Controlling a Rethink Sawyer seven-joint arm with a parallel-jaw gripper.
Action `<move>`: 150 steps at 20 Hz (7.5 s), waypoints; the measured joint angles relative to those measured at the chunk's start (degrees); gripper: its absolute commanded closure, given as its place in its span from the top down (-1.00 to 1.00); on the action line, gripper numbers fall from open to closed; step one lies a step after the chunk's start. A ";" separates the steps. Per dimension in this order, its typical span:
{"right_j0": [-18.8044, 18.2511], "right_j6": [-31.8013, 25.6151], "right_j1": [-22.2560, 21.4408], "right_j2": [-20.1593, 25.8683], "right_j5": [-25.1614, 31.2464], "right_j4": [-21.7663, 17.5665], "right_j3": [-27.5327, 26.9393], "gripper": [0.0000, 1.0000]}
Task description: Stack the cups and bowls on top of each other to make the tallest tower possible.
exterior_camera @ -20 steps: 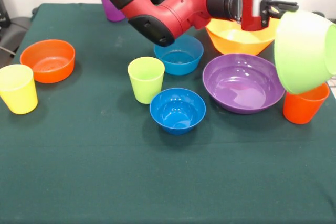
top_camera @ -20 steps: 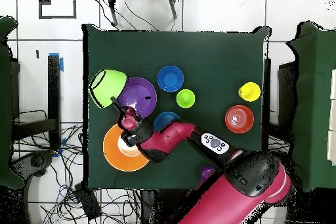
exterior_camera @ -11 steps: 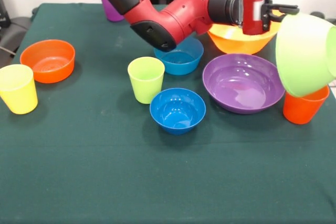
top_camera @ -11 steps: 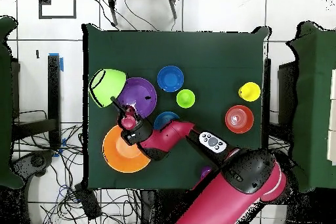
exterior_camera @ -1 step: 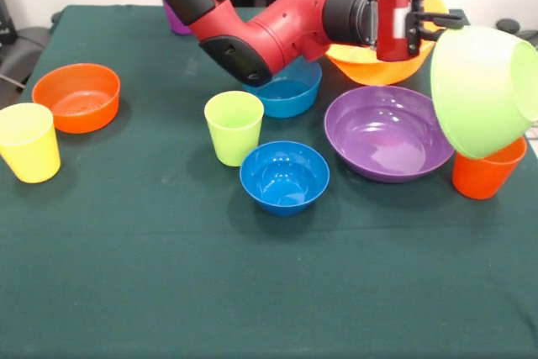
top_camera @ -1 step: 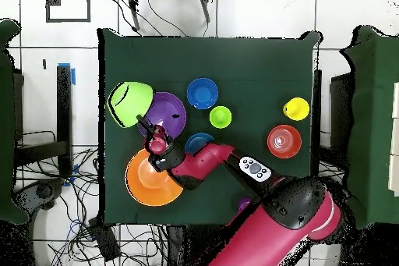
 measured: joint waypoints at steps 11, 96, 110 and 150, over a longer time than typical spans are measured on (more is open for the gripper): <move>1.14 0.00 -0.02 -0.56 -1.77 -1.09 -0.85 -1.00; 12.29 0.00 0.48 -23.85 0.74 9.69 -4.32 1.00; 20.60 0.00 -14.59 -29.15 2.60 25.59 8.14 1.00; 34.85 0.00 -70.01 -36.21 74.22 55.84 24.99 1.00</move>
